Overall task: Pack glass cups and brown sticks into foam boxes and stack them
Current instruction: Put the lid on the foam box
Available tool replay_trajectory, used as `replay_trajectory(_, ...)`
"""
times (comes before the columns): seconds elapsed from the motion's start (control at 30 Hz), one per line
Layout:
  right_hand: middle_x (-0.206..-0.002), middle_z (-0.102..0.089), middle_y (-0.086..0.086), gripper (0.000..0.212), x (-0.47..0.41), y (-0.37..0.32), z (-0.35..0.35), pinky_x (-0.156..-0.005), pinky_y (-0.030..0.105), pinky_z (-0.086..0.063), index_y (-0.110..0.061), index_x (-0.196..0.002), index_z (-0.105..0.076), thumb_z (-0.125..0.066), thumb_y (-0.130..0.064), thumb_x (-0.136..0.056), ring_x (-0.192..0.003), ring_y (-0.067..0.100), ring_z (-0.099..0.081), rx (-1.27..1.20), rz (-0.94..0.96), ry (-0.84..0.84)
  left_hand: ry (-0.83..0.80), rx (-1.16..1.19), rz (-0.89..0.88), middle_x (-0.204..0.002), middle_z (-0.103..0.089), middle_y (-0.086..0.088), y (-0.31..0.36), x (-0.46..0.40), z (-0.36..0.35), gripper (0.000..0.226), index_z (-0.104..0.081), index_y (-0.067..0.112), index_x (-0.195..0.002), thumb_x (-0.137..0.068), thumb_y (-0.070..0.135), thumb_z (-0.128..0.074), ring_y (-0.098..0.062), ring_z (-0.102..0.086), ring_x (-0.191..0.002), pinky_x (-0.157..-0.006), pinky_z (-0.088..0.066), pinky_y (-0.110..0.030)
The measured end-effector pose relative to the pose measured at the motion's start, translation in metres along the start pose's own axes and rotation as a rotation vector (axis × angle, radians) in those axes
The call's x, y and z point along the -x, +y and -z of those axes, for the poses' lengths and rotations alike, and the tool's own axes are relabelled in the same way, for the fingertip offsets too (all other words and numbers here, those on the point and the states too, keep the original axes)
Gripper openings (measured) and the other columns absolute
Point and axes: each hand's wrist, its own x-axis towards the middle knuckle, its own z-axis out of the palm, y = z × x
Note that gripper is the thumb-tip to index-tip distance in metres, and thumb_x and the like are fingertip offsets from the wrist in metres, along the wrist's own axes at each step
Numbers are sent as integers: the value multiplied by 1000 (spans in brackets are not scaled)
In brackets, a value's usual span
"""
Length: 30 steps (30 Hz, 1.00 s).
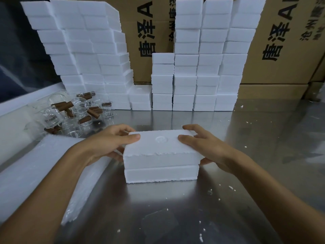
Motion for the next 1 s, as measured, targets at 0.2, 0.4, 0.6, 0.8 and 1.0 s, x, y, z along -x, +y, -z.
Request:
replay_trajectory(0.2, -123, -55, -16, 39, -2, 17, -25, -94, 27, -46, -41, -134, -50, -56, -44, -96, -112, 11, -58, 82, 185, 225, 43, -32, -42, -90, -75, 1, -3, -4, 3, 8, -70, 40, -97, -90, 36, -66, -12, -72, -72, -56, -54, -24)
replay_trajectory(0.4, -131, -53, -19, 45, 10, 38, -38, -89, 6, -38, -39, -124, -57, -66, -60, -84, -116, -10, -49, 6, 407, 229, -231, 95, -21, -118, -69, 6, -14, 9, 11, 87, -57, 42, -124, -47, 38, -97, -11, -68, -104, -77, -56, -23)
replay_trajectory(0.6, -131, -48, -14, 79, 8, 45, -24, -81, 1, -40, -42, -129, -45, -92, -35, -66, -108, -12, -51, 125, 413, 73, -275, -10, -57, -129, -58, 8, -19, 9, 11, 107, -44, 48, -132, -50, 2, -95, -5, -63, -110, -88, -55, -26)
replay_trajectory(0.8, -134, -49, -14, 82, 3, 48, -21, -81, 5, -45, -50, -127, -46, -94, -37, -62, -108, -7, -55, 96, 413, 55, -232, -65, -103, -129, -55, 14, -24, 7, 10, 99, -47, 60, -120, -45, 17, -95, -8, -64, -108, -92, -56, -35)
replay_trajectory(1.0, -122, -50, -33, 84, 4, 46, -20, -82, 7, -46, -54, -124, -41, -93, -42, -60, -106, -8, -56, 126, 411, 16, -214, -171, -89, -134, -49, 15, -20, 7, 8, 99, -41, 61, -116, -40, 29, -95, -18, -60, -114, -97, -53, -39)
